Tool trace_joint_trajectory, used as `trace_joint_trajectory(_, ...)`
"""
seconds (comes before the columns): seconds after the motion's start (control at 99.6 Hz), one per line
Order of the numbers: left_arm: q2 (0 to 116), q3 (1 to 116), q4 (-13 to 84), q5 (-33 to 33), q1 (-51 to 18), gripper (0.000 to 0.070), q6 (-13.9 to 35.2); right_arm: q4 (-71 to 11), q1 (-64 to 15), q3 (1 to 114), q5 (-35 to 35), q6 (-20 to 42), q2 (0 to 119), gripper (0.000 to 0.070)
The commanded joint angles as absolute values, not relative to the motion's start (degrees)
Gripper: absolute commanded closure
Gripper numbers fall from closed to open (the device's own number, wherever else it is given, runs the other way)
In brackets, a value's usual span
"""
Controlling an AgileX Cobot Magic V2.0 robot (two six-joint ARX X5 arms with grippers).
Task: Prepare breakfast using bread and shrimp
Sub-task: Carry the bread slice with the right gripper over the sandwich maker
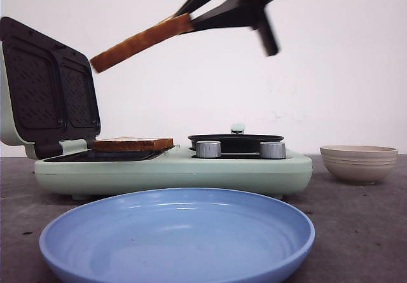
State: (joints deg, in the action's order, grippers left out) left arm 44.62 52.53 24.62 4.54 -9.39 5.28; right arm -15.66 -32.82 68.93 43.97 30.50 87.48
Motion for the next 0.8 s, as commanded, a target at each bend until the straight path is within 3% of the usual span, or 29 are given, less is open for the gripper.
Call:
trace_joint_trajectory(0.0, 44.9, 53.2, 24.1, 4.5, -9.4, 0.0390, 5.5, -15.1, -33.8, 73.8, 44.4, 30.9, 91.5, 0.0691)
trace_joint_trajectory(0.392, 44.9, 53.2, 24.1, 4.5, -9.4, 0.0390, 5.7, -15.0, -37.4, 87.2, 42.8, 32.7, 106.8, 0.0691)
trace_joint_trajectory(0.793, 44.9, 53.2, 24.1, 4.5, -9.4, 0.0390, 5.7, -14.5, -39.4, 88.3, 34.9, 33.2, 111.9, 0.0691)
